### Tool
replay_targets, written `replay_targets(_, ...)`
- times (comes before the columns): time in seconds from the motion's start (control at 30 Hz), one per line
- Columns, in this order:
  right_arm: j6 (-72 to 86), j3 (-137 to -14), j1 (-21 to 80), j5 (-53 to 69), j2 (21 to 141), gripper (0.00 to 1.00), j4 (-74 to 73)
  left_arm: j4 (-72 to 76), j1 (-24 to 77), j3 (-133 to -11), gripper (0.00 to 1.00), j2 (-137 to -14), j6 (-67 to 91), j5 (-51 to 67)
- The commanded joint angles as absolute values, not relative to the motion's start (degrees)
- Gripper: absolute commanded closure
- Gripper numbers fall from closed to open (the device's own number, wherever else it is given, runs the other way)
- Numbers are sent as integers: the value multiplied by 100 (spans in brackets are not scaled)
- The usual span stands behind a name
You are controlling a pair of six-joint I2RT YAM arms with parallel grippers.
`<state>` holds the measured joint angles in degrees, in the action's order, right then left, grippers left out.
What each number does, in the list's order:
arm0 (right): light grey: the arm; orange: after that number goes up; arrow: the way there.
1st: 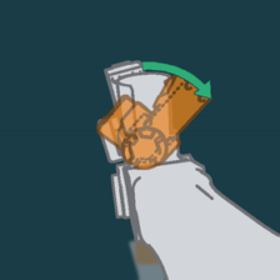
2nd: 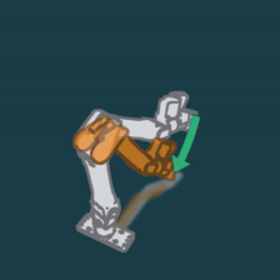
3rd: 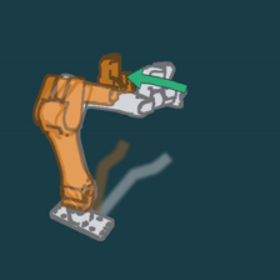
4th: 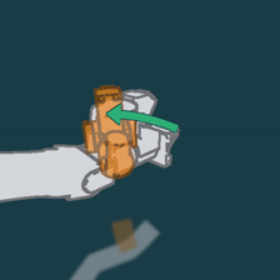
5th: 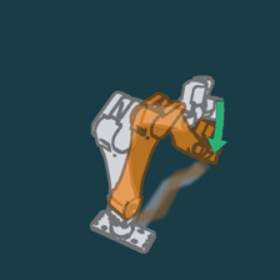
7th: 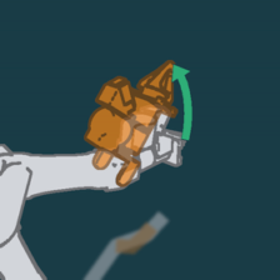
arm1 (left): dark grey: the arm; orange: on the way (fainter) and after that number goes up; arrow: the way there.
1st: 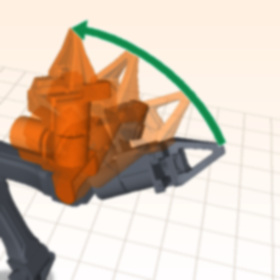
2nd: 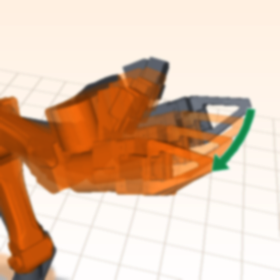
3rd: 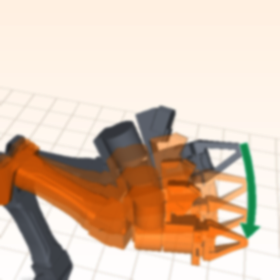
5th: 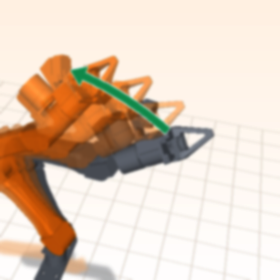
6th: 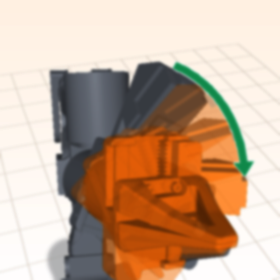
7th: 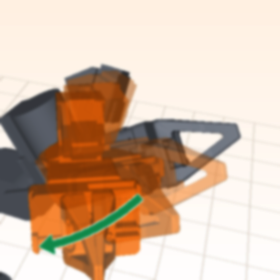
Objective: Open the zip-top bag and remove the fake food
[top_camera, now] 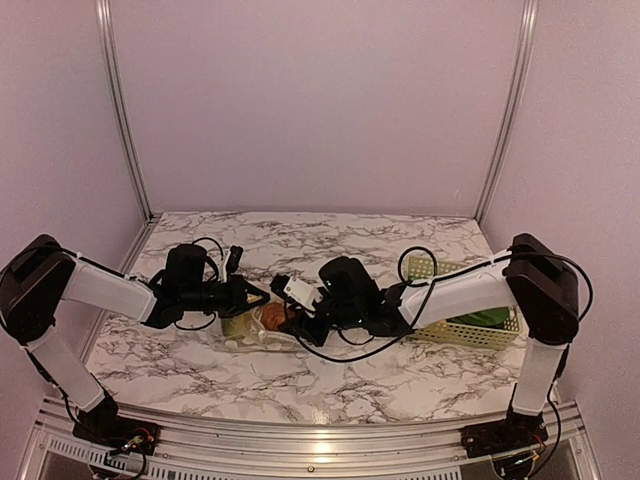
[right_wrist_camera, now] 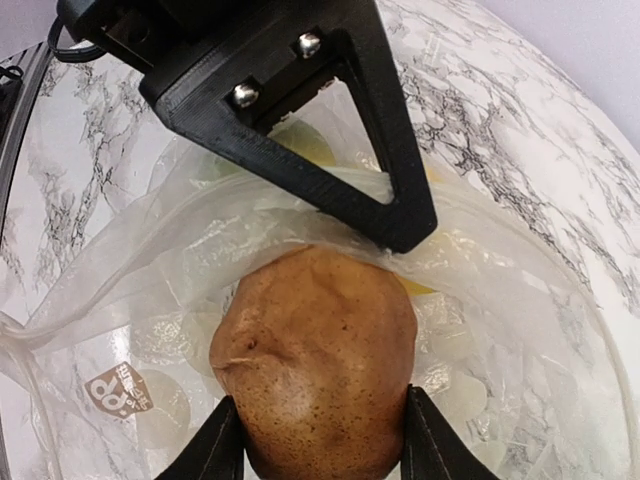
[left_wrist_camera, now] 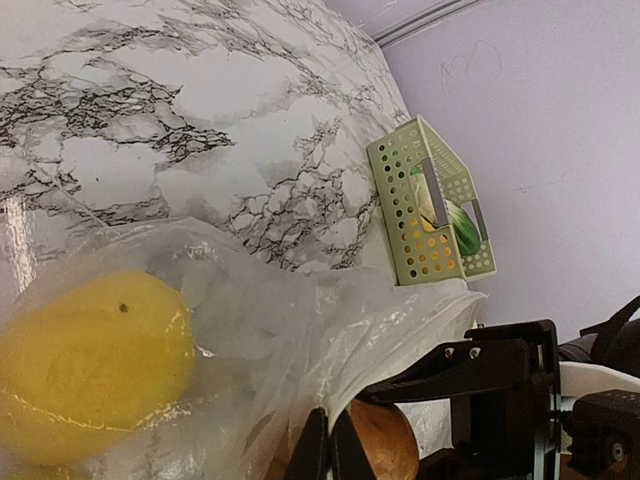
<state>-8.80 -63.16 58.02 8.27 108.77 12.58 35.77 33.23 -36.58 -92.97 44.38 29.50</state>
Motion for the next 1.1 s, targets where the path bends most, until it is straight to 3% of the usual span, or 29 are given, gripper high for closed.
replay_targets(0.0,-827,-6229,5840,628,10484,70,1082,3420,3292,-3683,100,-9380,4321,2913)
replay_targets(0.7,-163,-5766,5366,798,9289,70,989,3300,3287,-3818,100,-9457,4237,2908)
replay_targets(1.07,-26,-6543,5336,1009,9909,70,970,3409,3375,-3833,100,-9400,4231,2998)
